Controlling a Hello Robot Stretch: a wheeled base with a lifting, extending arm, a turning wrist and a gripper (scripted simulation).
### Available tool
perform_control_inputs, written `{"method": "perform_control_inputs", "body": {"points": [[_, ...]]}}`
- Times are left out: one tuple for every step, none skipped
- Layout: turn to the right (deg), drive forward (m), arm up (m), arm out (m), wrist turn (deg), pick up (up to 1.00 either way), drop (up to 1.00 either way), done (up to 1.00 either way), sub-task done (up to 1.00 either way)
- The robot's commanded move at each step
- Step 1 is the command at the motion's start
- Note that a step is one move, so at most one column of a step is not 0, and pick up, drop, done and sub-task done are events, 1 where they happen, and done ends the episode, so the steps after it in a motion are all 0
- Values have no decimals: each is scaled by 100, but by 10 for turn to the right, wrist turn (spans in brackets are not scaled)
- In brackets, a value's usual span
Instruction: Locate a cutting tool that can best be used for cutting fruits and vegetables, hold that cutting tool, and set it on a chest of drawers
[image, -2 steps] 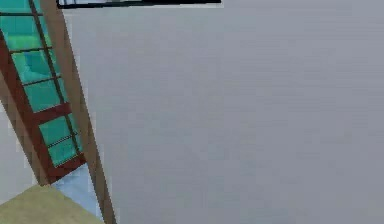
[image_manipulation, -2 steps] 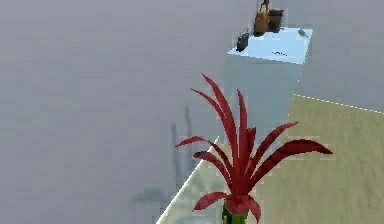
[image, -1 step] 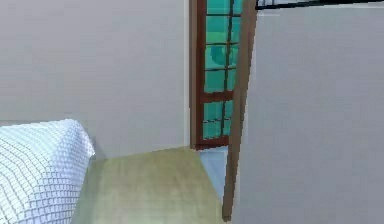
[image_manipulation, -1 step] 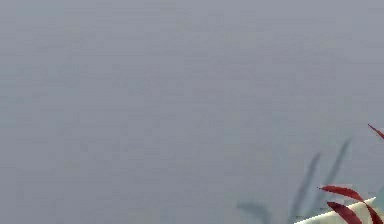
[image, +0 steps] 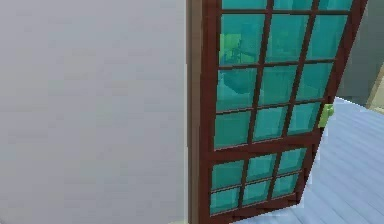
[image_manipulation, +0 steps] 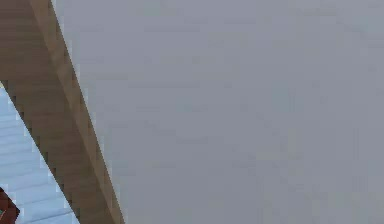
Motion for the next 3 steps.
{"method": "perform_control_inputs", "body": {"points": [[-60, 0, 0, 0, 0, 0, 0, 0, 0], [0, 25, 0, 0, 0, 0, 0, 0, 0], [450, 0, 0, 0, 0, 0, 0, 0, 0]]}}
